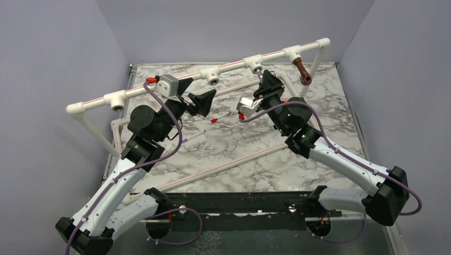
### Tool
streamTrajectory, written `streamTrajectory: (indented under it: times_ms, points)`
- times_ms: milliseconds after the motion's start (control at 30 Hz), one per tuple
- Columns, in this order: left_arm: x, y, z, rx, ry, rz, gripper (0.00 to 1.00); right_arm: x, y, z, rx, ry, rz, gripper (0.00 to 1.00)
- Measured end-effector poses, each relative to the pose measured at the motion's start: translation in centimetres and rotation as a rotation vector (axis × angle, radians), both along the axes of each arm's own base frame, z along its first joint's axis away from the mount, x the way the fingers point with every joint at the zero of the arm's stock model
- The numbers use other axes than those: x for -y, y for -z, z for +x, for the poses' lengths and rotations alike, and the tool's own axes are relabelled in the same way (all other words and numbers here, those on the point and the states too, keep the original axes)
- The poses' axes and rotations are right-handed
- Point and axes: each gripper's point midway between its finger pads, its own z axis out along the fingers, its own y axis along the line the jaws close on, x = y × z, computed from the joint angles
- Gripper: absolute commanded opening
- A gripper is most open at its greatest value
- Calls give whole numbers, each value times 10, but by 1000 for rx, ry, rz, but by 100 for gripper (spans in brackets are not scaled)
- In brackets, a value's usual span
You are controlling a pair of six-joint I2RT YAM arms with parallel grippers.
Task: Install the water faucets
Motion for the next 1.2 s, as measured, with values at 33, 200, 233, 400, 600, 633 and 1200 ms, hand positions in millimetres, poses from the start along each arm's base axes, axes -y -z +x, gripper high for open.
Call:
streamTrajectory:
  times_ms: [33,200,233,400,600,633,1200]
  points:
    - [0,0,0,0,0,0,96,0,-2,1,0,3,8,25]
    - [0,0,0,0,0,0,96,1,-4,1,-22,1,73,1]
    - [0,0,0,0,0,0,96,1,-4,1,-33,-1,91,0]
    - [0,0,0,0,0,0,96,-1,-1,1,-83,-26,200,1]
    - [0,0,0,0,0,0,96,-4,2,-2,-179,-71,411,0]
    - [0,0,0,0,0,0,96,-4,2,-3,-199,-80,456,1]
    - [0,0,0,0,0,0,96,-13,7,-9,-586,-189,1404,1]
